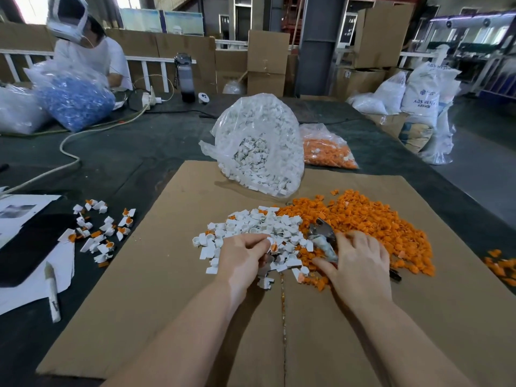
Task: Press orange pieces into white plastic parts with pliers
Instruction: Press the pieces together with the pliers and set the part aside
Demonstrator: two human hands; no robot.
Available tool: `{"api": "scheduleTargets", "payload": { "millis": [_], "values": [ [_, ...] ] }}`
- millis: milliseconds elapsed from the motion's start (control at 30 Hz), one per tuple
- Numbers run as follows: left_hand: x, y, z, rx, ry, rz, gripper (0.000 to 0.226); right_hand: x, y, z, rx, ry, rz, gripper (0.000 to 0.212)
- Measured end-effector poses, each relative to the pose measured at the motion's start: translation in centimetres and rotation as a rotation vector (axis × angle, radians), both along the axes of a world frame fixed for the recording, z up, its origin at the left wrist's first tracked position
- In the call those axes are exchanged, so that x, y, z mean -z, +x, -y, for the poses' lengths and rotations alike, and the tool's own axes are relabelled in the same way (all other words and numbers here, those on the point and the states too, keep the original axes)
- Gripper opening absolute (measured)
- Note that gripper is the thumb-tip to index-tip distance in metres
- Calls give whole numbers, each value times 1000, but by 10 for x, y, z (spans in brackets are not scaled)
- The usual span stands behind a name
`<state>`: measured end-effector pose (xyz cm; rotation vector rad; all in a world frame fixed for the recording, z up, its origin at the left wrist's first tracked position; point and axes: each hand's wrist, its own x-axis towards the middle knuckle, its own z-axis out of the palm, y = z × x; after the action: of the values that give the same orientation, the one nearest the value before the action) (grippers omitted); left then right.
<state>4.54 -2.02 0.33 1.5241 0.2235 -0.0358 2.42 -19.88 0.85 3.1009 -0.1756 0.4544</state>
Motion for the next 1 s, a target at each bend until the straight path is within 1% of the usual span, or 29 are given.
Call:
{"api": "scheduleTargets", "payload": {
  "millis": [33, 100, 167, 233, 300, 367, 433, 500, 600, 733, 833, 867, 900, 933, 967, 1000],
  "values": [
    [0, 0, 1, 9, 33, 8, 14, 0, -1, -5, -77, 45, 80, 57],
    [-1, 0, 3, 32, 93, 27, 12, 0, -4, -18, -316, 229, 234, 44],
    [-3, -1, 5, 79, 124, 65, 13, 1, -9, -32, -520, 367, 299, 37],
    [-5, -3, 7, 114, 156, 90, 14, 1, -10, -41, -589, 435, 318, 29],
    [-5, -4, 6, 104, 173, 89, 11, 3, -11, -45, -569, 481, 310, 24],
    [-6, -4, -1, 32, 211, 102, 10, 6, -11, -45, -531, 510, 301, 24],
    [-6, -1, -15, -106, 314, 155, 9, 10, -13, -44, -505, 502, 339, 24],
    [-8, 3, -36, -259, 419, 232, 13, 12, -14, -41, -486, 485, 371, 23],
    [2, 13, -72, -393, 618, 212, 14, 15, -15, -39, -467, 447, 369, 24],
    [18, 16, -95, -419, 808, 118, 19, 19, -16, -41, -449, 416, 334, 22],
    [25, 13, -95, -404, 978, 55, 24, 20, -17, -39, -433, 398, 309, 21],
    [25, 10, -92, -411, 1034, 60, 25, 20, -17, -38, -429, 396, 301, 21],
    [24, 8, -87, -419, 1055, 105, 25, 20, -18, -38, -429, 396, 301, 21],
    [21, 4, -81, -414, 1033, 189, 24, 20, -17, -37, -433, 394, 307, 21],
    [18, 0, -74, -379, 971, 293, 21, 21, -17, -36, -435, 388, 317, 21],
    [15, -4, -66, -297, 894, 390, 16, 21, -17, -36, -427, 378, 326, 20]
  ]
}}
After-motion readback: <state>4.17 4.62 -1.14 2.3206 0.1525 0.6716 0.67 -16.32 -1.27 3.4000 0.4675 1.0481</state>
